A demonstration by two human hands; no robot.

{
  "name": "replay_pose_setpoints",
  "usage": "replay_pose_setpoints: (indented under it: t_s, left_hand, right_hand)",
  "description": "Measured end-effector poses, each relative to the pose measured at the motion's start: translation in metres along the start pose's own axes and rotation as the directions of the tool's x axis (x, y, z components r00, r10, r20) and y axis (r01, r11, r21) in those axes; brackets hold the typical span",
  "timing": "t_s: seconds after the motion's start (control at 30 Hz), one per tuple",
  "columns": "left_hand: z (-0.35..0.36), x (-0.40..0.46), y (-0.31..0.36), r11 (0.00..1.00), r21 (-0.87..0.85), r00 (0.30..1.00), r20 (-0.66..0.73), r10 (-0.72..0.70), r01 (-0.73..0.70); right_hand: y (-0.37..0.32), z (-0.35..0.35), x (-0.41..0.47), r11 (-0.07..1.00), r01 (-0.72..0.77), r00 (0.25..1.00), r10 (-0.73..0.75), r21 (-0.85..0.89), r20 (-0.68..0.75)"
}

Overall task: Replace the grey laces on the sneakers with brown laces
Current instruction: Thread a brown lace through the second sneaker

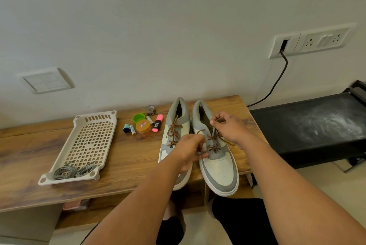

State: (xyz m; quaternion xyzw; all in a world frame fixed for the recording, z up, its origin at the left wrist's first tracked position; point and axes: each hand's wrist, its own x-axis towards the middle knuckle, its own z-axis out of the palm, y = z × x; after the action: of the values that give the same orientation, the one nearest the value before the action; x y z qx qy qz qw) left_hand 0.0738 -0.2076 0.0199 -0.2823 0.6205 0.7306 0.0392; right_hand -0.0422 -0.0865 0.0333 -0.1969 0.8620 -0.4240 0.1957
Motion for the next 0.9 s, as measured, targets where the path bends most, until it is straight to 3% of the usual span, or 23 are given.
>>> replay_pose_setpoints:
  t_s: [0.07, 0.13, 0.23, 0.5, 0.7, 0.83, 0.9]
  left_hand:
    - [0.004, 0.002, -0.003, 0.961, 0.274, 0.997, -0.051, 0.066, -0.05]
    - [0.008, 0.003, -0.009, 0.929, 0.367, 0.994, -0.074, 0.076, -0.043]
    - [0.008, 0.007, -0.012, 0.944, 0.329, 0.998, -0.054, 0.036, -0.017]
    - [-0.001, 0.006, -0.01, 0.999, 0.02, 0.993, 0.106, -0.043, 0.041]
    - [0.003, 0.008, -0.006, 0.994, 0.086, 0.997, -0.019, -0.07, 0.071]
    - [0.004, 0.012, -0.009, 0.96, 0.277, 0.999, -0.001, -0.039, 0.038]
    - [0.003, 0.011, -0.008, 0.965, 0.259, 0.999, 0.015, -0.043, 0.037]
  right_hand:
    - [0.0, 0.0, 0.0, 1.0, 0.005, 1.0, -0.005, -0.006, -0.001]
    - [-0.001, 0.001, 0.0, 1.0, 0.006, 1.0, -0.006, -0.02, -0.003]
    - [-0.001, 0.001, 0.001, 1.0, -0.003, 1.0, 0.003, -0.005, -0.005]
    - [0.0, 0.001, 0.002, 1.0, -0.006, 1.0, 0.006, 0.002, 0.005]
    - [0.001, 0.001, 0.001, 1.0, -0.002, 1.0, 0.002, 0.031, 0.002]
    - [0.001, 0.001, 0.002, 0.999, -0.003, 1.0, 0.004, 0.033, -0.003]
    - [0.0, 0.001, 0.002, 0.999, -0.005, 1.0, 0.005, 0.033, -0.001]
